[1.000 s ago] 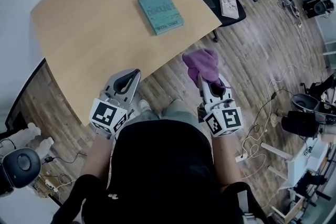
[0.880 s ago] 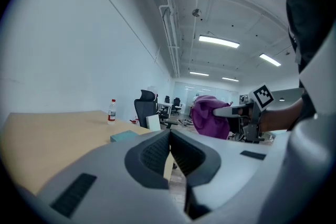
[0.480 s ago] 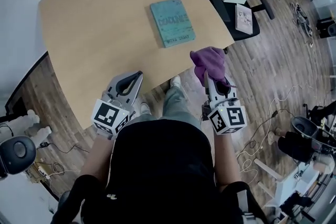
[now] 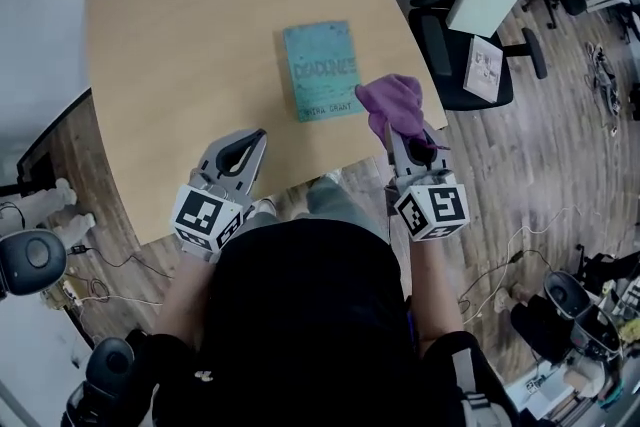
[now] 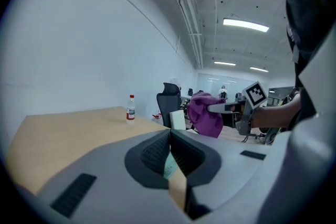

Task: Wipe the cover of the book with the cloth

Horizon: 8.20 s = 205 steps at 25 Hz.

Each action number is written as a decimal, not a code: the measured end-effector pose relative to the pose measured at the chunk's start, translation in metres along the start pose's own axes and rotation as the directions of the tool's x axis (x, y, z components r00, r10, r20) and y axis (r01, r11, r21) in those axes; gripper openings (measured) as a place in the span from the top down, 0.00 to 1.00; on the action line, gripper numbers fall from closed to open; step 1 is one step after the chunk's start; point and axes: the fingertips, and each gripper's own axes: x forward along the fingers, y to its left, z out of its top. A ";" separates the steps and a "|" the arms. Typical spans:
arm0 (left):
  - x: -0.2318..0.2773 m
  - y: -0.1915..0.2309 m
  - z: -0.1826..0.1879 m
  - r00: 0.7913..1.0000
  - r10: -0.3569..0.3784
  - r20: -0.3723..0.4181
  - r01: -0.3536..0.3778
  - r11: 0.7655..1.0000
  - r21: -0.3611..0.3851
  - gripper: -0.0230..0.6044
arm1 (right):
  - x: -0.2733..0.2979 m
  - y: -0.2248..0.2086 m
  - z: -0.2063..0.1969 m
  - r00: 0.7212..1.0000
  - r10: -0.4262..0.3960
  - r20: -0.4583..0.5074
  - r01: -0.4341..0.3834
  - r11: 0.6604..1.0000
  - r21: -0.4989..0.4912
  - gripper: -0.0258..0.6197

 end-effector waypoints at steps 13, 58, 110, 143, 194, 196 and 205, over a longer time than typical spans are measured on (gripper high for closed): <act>0.063 0.019 -0.008 0.981 0.170 -0.093 -0.172 0.985 -0.009 0.93 | 0.071 -0.064 -0.011 0.985 0.158 -0.066 -0.155 0.987 0.045 0.77; 0.200 0.073 -0.170 0.854 -0.037 -0.520 -0.037 0.991 -0.131 0.93 | 0.312 -0.098 -0.148 0.905 0.150 -0.398 -0.131 0.989 0.075 0.77; 0.200 0.078 -0.173 0.892 0.051 -0.448 -0.130 0.981 -0.146 0.93 | 0.117 -0.057 -0.224 0.825 0.191 -0.532 -0.170 0.981 0.088 0.76; 0.201 0.074 -0.171 0.890 0.014 -0.456 -0.081 0.988 -0.128 0.93 | 0.149 -0.019 -0.217 0.508 0.348 -0.788 -0.153 0.937 0.315 0.78; 0.200 0.074 -0.169 0.895 -0.012 -0.446 -0.057 0.988 -0.142 0.93 | 0.307 -0.017 -0.168 0.746 0.363 -0.558 -0.079 0.880 0.467 0.79; 0.200 0.074 -0.169 0.896 -0.016 -0.443 -0.056 0.987 -0.148 0.93 | 0.317 -0.015 -0.166 0.741 0.374 -0.558 -0.095 0.881 0.464 0.79; 0.203 0.077 -0.171 0.895 -0.026 -0.445 -0.047 0.987 -0.153 0.93 | 0.347 0.010 -0.162 0.671 0.450 -0.589 -0.217 0.879 0.425 0.79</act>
